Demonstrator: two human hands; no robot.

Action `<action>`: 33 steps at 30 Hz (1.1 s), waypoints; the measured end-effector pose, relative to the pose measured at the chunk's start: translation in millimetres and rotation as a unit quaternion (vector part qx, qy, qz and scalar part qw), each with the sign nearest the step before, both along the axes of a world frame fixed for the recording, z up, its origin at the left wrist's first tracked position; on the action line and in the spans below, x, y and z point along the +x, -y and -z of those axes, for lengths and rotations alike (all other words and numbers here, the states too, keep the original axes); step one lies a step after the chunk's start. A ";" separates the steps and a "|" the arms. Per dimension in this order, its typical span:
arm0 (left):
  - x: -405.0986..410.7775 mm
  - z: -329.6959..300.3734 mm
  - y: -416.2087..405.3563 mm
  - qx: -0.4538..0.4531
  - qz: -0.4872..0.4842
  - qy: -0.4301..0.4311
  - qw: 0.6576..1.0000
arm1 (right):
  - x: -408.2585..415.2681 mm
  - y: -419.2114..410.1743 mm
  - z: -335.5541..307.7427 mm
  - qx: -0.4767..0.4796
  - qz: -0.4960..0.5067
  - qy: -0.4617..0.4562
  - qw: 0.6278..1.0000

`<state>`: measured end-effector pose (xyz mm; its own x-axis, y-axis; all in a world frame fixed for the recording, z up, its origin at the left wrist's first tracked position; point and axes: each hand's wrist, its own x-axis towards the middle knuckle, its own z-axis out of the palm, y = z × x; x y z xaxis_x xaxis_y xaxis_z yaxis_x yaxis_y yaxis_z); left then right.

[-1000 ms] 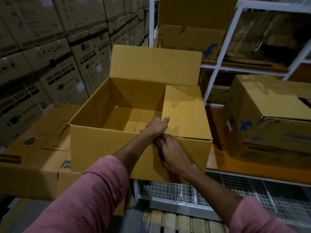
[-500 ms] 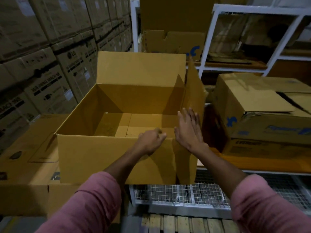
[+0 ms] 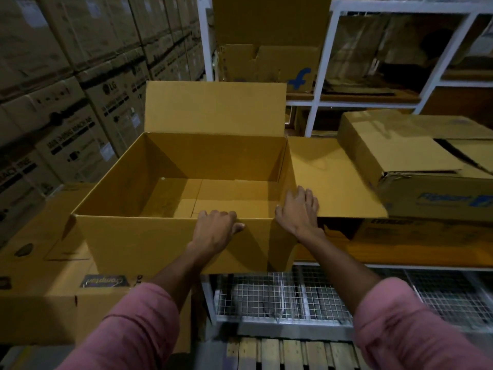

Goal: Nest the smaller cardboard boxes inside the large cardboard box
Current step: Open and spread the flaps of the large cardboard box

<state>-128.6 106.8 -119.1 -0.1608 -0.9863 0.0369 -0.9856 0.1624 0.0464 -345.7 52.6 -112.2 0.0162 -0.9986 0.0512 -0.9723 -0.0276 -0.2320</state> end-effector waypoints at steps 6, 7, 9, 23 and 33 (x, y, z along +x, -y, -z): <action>6.8 6.7 -2.3 -0.007 0.004 -0.039 0.999 | -0.6 2.9 4.4 0.097 0.061 0.125 0.985; 6.7 8.0 -1.9 -0.008 0.003 -0.056 0.998 | -3.8 3.4 6.5 0.091 0.064 0.139 0.984; 6.1 10.4 -1.7 -0.010 -0.002 -0.093 0.996 | -9.4 2.5 7.9 0.072 0.066 0.143 0.985; -44.0 12.9 -1.4 -0.035 0.021 -0.173 0.984 | -70.9 -14.0 4.7 0.033 0.046 0.158 0.986; -58.8 7.5 -4.3 -0.024 -0.028 -0.075 0.996 | -75.9 -29.3 1.5 0.004 0.001 0.085 0.996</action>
<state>-187.4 111.1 -126.6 -0.0942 -0.9901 0.1042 -0.9758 0.1126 0.1876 -421.6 81.9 -113.7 0.0060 -0.9990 0.0453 -0.9190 -0.0233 -0.3936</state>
